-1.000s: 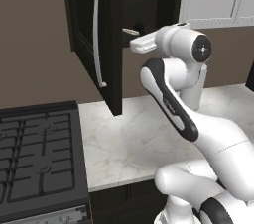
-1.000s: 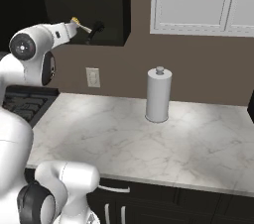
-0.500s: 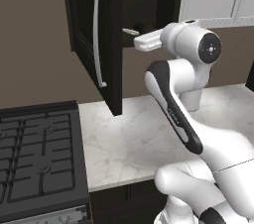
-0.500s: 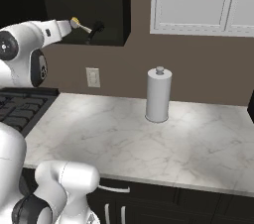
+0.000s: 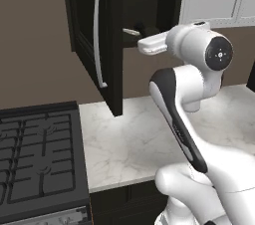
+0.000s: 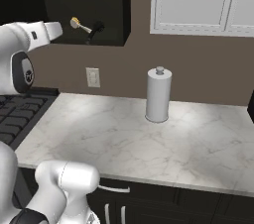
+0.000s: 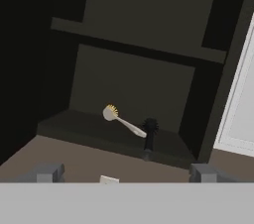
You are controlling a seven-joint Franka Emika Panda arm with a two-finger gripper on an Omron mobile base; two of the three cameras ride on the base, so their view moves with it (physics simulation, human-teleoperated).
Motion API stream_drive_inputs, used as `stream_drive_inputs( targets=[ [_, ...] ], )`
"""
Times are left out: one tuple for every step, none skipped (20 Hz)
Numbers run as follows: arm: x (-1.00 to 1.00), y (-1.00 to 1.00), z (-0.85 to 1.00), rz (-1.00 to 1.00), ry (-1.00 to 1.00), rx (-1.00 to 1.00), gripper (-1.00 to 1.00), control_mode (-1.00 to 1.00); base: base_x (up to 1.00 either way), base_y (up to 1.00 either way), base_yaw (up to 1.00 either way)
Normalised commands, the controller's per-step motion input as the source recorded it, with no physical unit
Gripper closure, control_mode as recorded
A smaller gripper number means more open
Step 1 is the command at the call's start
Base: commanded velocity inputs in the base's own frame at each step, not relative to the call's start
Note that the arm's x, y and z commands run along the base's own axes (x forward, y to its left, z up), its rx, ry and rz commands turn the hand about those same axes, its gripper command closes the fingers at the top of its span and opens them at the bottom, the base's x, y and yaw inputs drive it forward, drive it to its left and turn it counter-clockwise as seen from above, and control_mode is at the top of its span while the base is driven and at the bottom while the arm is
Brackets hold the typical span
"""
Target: Pick up the dish brush and dish brush from the sink, and place them back in the cabinet, and close the cabinet door.
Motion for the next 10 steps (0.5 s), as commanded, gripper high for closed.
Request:
stream_drive_inputs(
  targets=[
    [-0.37,0.00,0.00,-0.03,0.00,0.00,-1.00,-1.00,0.00,0.00,0.00],
    [-0.36,0.00,0.00,-0.03,0.00,0.00,-1.00,-1.00,0.00,0.00,0.00],
    [-0.36,0.00,0.00,-0.01,0.00,0.00,-1.00,-1.00,0.00,0.00,0.00],
    [-0.29,0.00,0.00,0.00,0.00,0.00,-1.00,-1.00,0.00,0.00,0.00],
    [-0.24,0.00,0.00,0.00,0.00,0.00,-1.00,-1.00,0.00,0.00,0.00],
    [-0.24,0.00,0.00,0.00,0.00,0.00,-1.00,-1.00,0.00,0.00,0.00],
    [-0.26,0.00,0.00,0.00,0.00,0.00,-1.00,-1.00,0.00,0.00,0.00],
    [-0.30,0.00,0.00,0.00,0.00,0.00,-1.00,-1.00,0.00,0.00,0.00],
    [-0.30,0.00,0.00,0.00,0.00,0.00,-1.00,-1.00,0.00,0.00,0.00],
    [-0.31,0.00,0.00,0.00,0.00,0.00,-1.00,-1.00,0.00,0.00,0.00]
  ],
)
